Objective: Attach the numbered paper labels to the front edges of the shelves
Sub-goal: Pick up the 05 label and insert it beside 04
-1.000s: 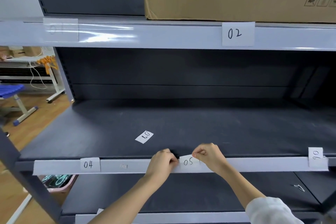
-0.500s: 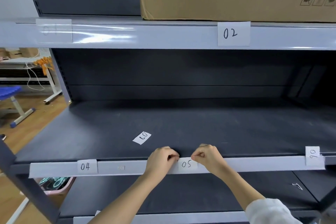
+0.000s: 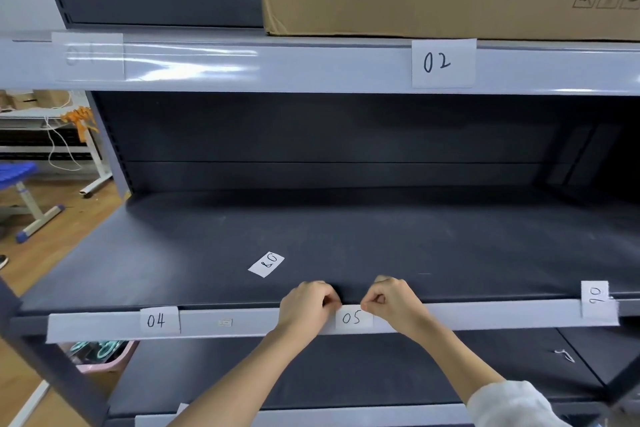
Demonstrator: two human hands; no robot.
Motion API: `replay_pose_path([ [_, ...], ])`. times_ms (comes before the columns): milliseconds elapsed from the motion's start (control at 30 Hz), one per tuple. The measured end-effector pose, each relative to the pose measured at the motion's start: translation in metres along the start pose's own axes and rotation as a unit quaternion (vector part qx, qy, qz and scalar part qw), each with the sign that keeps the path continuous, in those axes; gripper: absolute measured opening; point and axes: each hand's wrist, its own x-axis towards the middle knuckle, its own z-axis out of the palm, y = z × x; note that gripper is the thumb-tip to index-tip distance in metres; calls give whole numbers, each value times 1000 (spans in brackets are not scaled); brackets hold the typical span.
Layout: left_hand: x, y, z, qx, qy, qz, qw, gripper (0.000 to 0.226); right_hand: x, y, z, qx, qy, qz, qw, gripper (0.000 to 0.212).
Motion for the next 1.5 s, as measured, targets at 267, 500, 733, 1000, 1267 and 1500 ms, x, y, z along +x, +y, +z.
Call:
replay_pose_path([
  [267, -2, 2, 1, 11, -3, -16, 1000, 24, 8, 2, -2, -48, -35, -8, 998, 16],
  [500, 1, 2, 0, -1, -8, -33, 999, 21, 8, 2, -1, -36, -24, -2, 999, 16],
  [733, 9, -9, -1, -80, 67, -32, 994, 15, 5, 5, -14, 26, 20, 32, 999, 16],
  [1000, 29, 12, 7, -147, 112, 49, 981, 11, -14, 35, -46, 43, 132, 73, 988, 17],
  [1267, 25, 98, 48, -147, 77, 98, 981, 13, -49, 77, -95, 37, 158, 72, 984, 17],
  [1500, 18, 196, 105, -136, 73, 71, 985, 13, -81, 151, -157, 37, 131, 59, 989, 15],
])
